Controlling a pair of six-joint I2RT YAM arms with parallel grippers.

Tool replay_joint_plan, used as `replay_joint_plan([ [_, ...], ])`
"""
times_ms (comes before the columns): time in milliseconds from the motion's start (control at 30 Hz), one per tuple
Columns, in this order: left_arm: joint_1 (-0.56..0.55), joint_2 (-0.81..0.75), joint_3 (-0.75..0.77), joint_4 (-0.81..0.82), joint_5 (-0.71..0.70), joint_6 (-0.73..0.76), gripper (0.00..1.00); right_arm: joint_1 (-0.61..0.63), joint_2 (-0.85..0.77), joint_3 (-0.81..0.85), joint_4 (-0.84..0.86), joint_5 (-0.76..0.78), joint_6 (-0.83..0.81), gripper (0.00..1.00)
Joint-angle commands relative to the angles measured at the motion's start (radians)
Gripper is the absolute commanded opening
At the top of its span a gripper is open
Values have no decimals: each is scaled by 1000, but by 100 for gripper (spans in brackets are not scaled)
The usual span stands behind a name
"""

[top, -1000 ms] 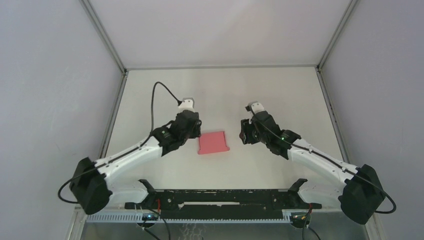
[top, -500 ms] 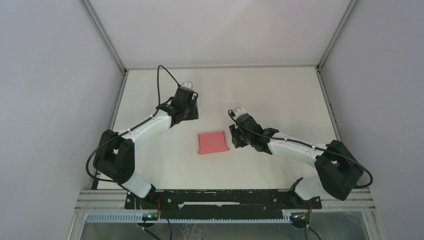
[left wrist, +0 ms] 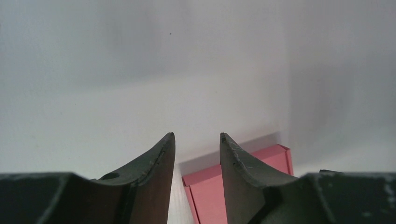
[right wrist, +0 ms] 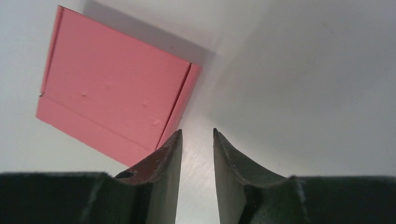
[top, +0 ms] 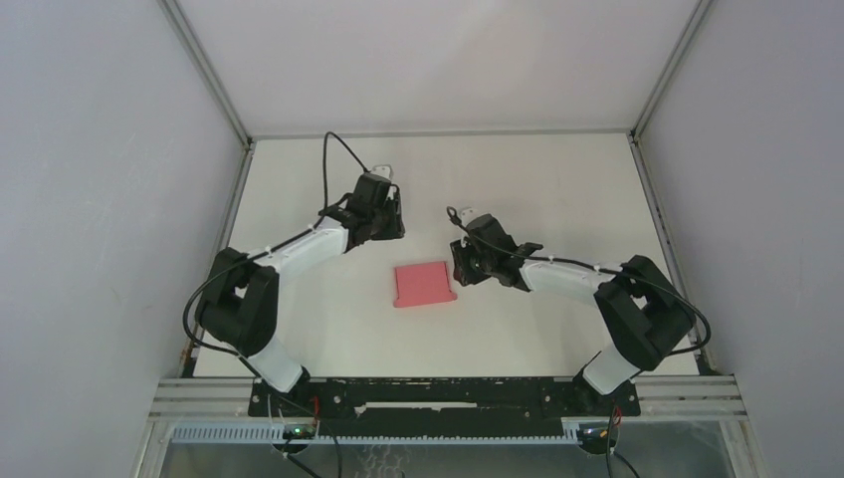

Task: Fold the paper box
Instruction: Close the paper box at the center of the board.

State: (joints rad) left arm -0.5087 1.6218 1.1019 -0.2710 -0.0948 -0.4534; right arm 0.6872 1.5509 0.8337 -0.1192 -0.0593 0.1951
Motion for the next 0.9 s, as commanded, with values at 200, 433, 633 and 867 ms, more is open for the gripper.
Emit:
replay_joint_plan([
  [200, 15, 66, 18, 33, 0, 51, 46, -35, 54, 56, 41, -100, 16, 39],
  [433, 15, 161, 27, 41, 60, 35, 44, -34, 78, 71, 29, -112, 25, 39],
  [633, 3, 193, 0, 61, 127, 17, 41, -31, 113, 73, 19, -120, 36, 39],
  [867, -51, 164, -49, 74, 142, -5, 41, 24, 97, 67, -33, -76, 39, 38],
])
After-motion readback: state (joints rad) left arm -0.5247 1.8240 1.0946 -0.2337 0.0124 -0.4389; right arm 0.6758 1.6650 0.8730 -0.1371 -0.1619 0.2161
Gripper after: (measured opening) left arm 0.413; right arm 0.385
